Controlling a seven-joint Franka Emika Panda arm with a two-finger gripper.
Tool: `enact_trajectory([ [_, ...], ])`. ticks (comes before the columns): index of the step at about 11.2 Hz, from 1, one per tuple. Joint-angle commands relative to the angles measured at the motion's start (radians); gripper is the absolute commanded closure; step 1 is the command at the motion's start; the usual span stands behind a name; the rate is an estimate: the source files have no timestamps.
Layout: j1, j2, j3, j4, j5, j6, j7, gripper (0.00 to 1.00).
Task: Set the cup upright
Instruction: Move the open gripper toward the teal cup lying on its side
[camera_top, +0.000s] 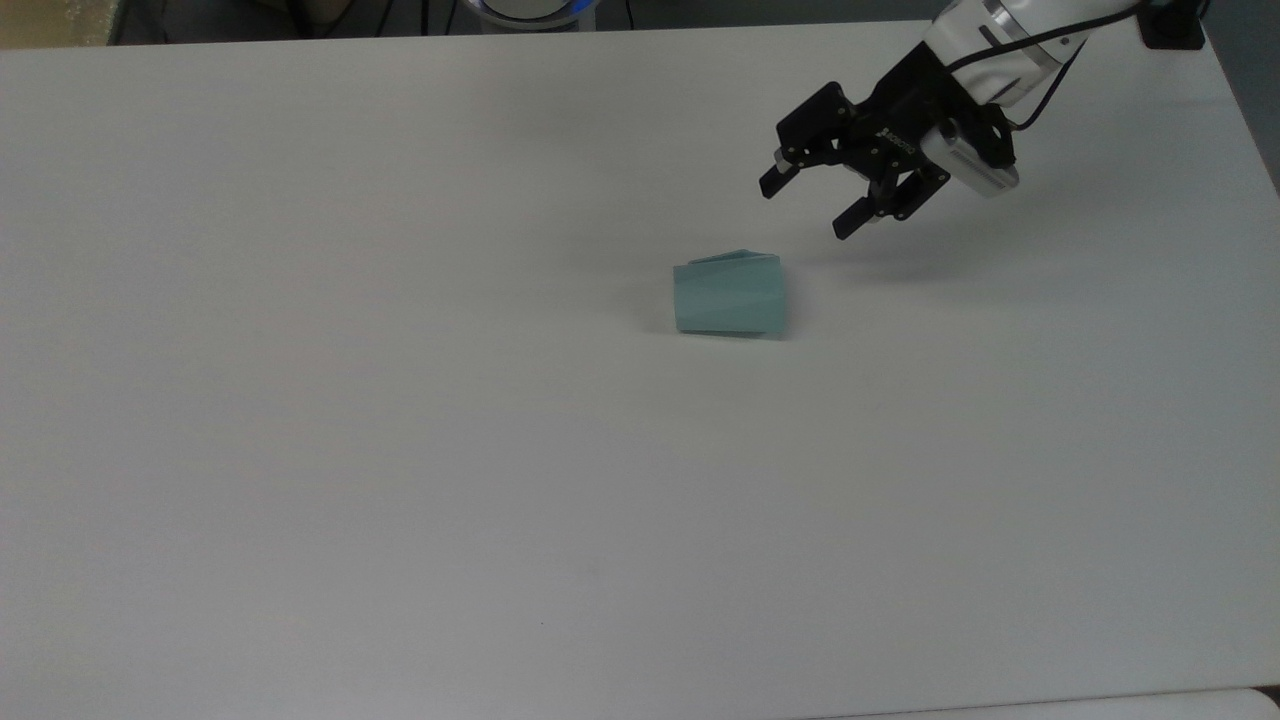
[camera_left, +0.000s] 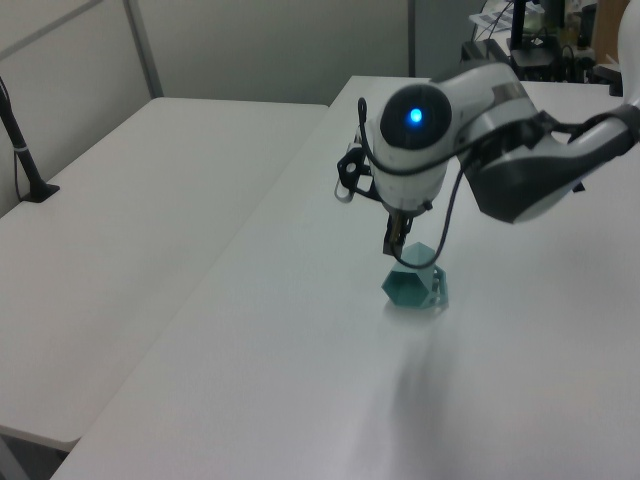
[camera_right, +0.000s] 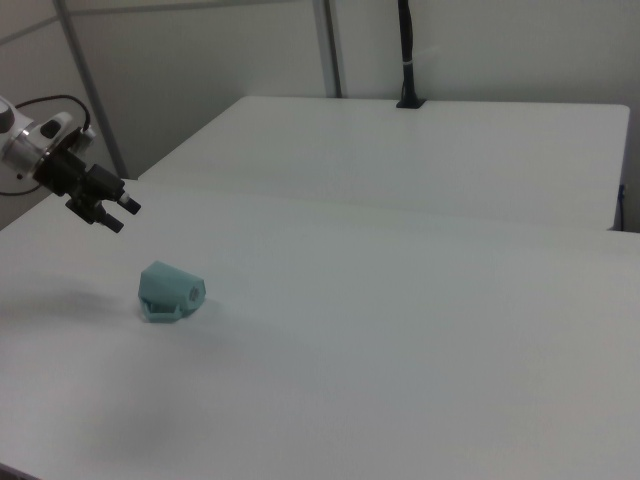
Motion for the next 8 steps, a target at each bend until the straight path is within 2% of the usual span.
enact_trajectory([
  [1,0.002,0.068,0.041,0.018,-0.082,-0.007,0.07,0.0],
  [3,0.002,0.096,0.063,0.018,-0.116,-0.009,0.071,0.0],
  [8,-0.007,0.141,0.064,-0.038,-0.171,-0.012,0.099,0.0],
])
